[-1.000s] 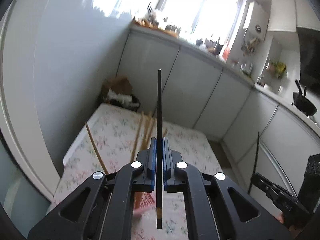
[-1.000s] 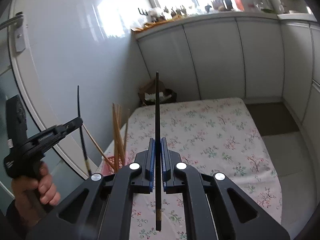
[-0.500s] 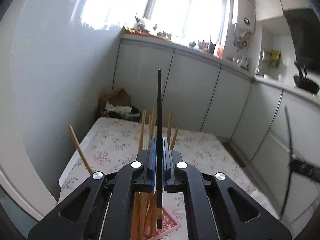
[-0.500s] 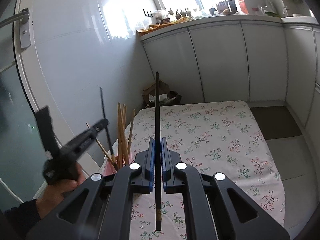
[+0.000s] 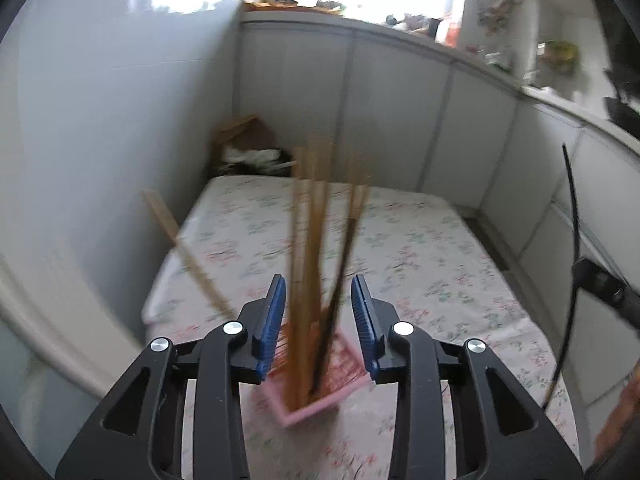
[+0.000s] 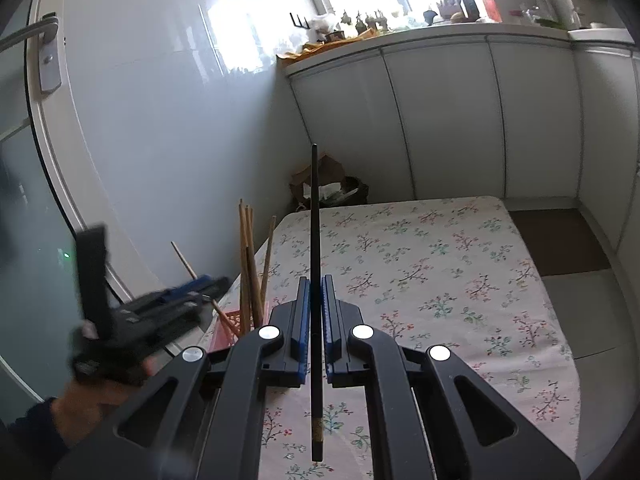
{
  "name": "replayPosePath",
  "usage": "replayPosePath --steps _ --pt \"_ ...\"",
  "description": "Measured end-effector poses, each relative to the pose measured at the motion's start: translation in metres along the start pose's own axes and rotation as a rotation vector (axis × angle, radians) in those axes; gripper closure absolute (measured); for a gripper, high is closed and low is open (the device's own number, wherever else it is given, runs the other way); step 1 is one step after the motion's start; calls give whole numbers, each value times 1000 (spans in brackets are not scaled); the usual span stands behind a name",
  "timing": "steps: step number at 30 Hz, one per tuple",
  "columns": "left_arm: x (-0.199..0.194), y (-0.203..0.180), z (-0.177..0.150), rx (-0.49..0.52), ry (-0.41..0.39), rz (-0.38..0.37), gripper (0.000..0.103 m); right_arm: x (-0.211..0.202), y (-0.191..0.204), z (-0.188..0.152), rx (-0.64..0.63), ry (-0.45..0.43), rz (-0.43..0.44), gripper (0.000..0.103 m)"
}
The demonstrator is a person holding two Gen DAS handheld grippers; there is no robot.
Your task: Organize utensils
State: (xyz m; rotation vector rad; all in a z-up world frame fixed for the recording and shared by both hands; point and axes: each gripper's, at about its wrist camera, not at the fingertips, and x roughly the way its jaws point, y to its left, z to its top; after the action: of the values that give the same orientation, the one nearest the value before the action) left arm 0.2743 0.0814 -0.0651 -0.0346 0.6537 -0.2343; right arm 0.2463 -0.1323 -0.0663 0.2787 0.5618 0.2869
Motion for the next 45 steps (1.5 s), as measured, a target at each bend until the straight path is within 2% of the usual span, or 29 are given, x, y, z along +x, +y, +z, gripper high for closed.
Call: replayPosePath --steps 2,5,10,13,19,24,30,32,35,37,39,40,42,43,45 --pt "-15 6 6 -53 52 11 54 7 4 -3 8 2 9 97" --pt "-23 14 8 -134 107 -6 42 21 6 -3 45 -5 26 97" --pt "-22 25 9 -146 137 62 42 46 23 3 82 -47 44 97" --pt "-23 38 10 -220 138 57 36 60 34 12 104 -102 60 97" --pt "-24 59 12 -308 132 72 35 95 53 12 98 -215 34 97" --pt "-22 66 13 -335 144 67 35 120 68 -15 9 -195 -2 97" --pt "-23 65 14 -345 145 42 35 119 60 -36 23 -129 2 95" --pt "-23 62 14 -328 146 43 35 113 59 -37 9 -107 -2 88" --pt "-25 58 15 -320 140 46 35 95 56 -34 15 -78 2 87" --pt "-27 55 15 -316 139 41 35 80 52 -31 29 -44 -15 81" --pt "-31 49 13 -297 139 32 34 64 47 -27 45 7 -23 68" --pt "-35 43 11 -277 141 27 31 48 44 -26 56 42 -19 66" --pt "-47 29 0 -219 151 39 25 18 43 -26 53 85 -12 50" --pt "-57 20 -9 -188 154 55 23 1 43 -30 55 106 -10 39" --pt "-76 7 -29 -156 149 84 20 -29 42 -39 65 139 54 36"
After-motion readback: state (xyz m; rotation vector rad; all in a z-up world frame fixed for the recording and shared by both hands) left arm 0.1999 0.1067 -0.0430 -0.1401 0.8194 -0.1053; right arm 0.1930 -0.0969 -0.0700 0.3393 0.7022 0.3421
